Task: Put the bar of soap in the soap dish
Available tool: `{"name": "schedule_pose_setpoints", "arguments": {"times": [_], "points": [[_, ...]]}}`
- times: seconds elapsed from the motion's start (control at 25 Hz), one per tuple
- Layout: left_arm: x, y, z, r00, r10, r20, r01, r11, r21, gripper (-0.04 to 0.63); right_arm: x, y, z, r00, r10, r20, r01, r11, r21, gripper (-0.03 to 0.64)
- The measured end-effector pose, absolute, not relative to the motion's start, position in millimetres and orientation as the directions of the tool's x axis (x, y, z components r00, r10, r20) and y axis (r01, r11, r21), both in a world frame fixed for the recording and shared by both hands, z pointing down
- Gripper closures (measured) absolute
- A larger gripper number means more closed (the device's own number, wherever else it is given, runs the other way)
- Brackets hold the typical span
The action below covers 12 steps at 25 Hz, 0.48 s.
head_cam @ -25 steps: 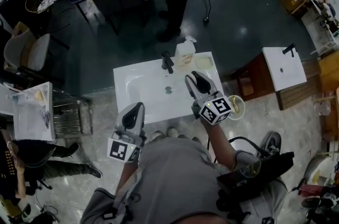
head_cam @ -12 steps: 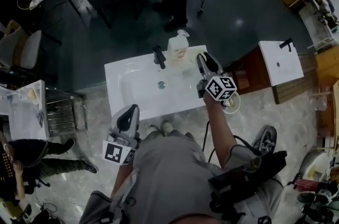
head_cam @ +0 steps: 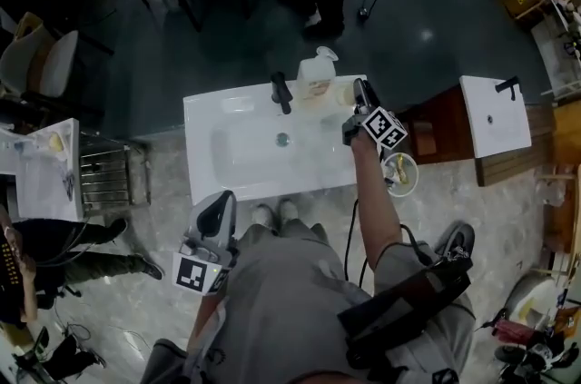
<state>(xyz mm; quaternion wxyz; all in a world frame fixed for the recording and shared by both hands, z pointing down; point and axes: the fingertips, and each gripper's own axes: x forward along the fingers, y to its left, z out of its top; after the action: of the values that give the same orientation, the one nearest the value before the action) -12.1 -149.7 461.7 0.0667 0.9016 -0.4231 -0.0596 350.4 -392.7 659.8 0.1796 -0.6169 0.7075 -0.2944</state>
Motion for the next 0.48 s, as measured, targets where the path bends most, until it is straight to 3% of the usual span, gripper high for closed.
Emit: {"name": "schedule_pose_setpoints", "arguments": {"times": [0.28, 0.48], "points": [[-29, -149, 478, 0.567, -0.824, 0.014, -0.813, -0.557, 0.169, 0.603, 388, -425, 743, -0.114, -0.965, 0.235, -0.740, -0.075, -0.668, 0.492], [-37, -154, 492, 0.523, -0.849, 0.073, -0.845, -0.505, 0.178, 0.603, 403, -438, 775, -0.091, -0.966, 0.241, -0.670, -0.119, -0.732, 0.492]]}}
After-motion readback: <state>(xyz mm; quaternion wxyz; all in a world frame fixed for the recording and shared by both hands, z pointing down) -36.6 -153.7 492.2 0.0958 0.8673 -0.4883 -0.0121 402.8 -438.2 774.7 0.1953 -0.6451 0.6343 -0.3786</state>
